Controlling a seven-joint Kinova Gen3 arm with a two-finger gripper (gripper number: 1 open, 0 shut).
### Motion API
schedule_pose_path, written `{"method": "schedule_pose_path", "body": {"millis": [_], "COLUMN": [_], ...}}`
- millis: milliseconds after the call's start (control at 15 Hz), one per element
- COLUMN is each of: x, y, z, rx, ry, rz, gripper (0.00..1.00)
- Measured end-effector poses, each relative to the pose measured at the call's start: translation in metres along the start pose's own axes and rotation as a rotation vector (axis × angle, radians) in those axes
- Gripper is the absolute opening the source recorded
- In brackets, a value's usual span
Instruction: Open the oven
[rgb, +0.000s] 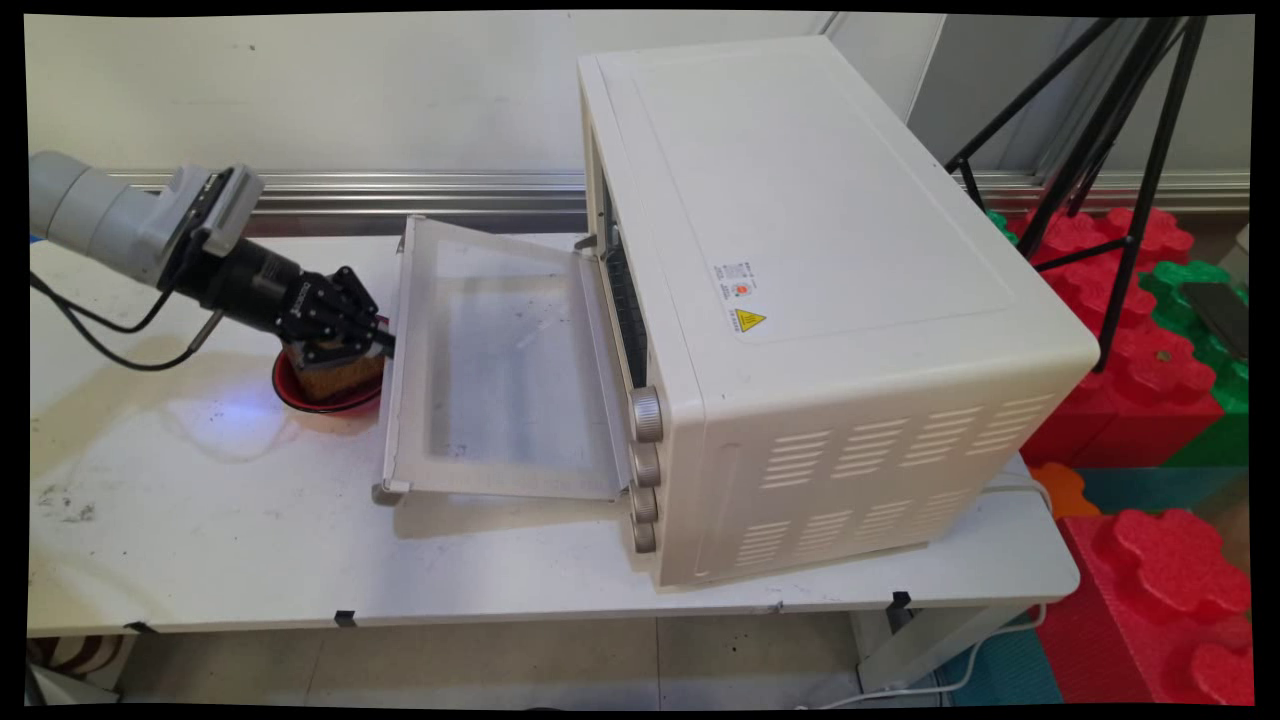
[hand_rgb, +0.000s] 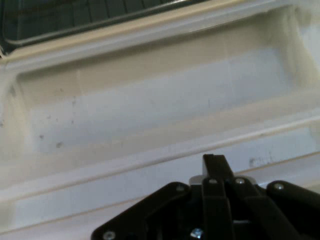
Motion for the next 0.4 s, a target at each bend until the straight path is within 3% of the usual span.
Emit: {"method": "schedule_pose_path", "body": {"millis": [67, 400], "x": [-0.0005, -0.0100], "y": [-0.0078, 0.0005], "z": [0.0048, -0.0028], "rx": [-0.014, 0.002], "ry": [-0.003, -0.008], "rz": [0.016, 0.020], "gripper": [0.00, 0.00]}}
